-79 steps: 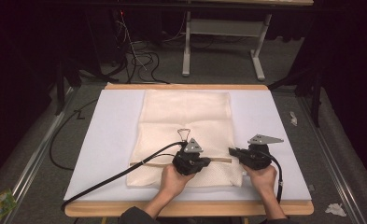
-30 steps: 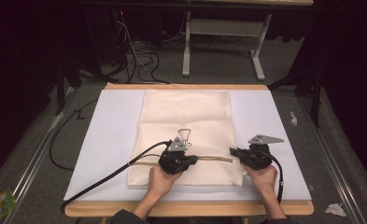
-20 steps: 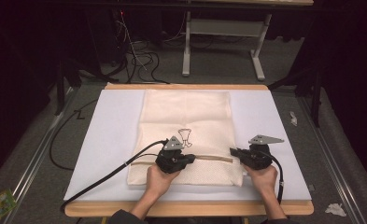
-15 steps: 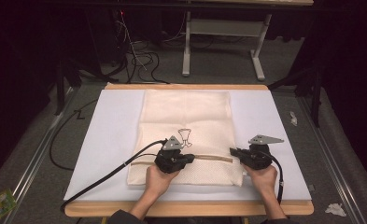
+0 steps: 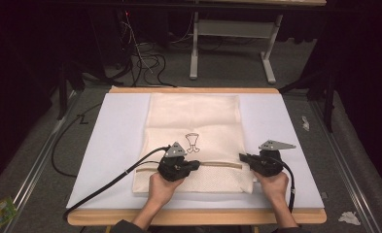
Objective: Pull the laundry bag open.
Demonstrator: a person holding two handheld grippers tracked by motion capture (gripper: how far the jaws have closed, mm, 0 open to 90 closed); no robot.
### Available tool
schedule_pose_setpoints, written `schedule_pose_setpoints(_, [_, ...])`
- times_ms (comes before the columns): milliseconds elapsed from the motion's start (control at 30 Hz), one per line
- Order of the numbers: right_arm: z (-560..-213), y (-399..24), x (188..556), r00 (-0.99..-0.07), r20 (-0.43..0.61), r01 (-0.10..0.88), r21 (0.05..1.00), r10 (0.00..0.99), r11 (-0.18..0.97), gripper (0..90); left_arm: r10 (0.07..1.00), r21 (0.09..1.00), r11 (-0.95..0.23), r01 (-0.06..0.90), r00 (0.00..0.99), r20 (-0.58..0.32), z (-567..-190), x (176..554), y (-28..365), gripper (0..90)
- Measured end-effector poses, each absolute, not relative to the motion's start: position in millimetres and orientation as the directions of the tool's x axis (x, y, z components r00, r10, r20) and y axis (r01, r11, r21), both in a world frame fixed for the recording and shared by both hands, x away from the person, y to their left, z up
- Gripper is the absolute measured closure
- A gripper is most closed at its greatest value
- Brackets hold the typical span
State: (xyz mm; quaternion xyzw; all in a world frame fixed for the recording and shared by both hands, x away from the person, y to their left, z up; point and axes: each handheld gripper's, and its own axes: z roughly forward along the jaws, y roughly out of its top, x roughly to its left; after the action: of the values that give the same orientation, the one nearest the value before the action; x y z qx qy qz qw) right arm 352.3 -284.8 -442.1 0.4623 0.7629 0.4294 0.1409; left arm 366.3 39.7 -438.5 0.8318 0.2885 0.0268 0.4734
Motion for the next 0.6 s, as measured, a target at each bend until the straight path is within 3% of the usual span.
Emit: schedule_pose_setpoints(600, [-442.2, -284.5, 352.3, -0.531, 0.177, 0.584, 0.784, 0.828, 0.207, 88.2, 0.517, 0.808, -0.378, 0.453, 0.827, -0.222, -438.4, 363.7, 51.1, 86.9])
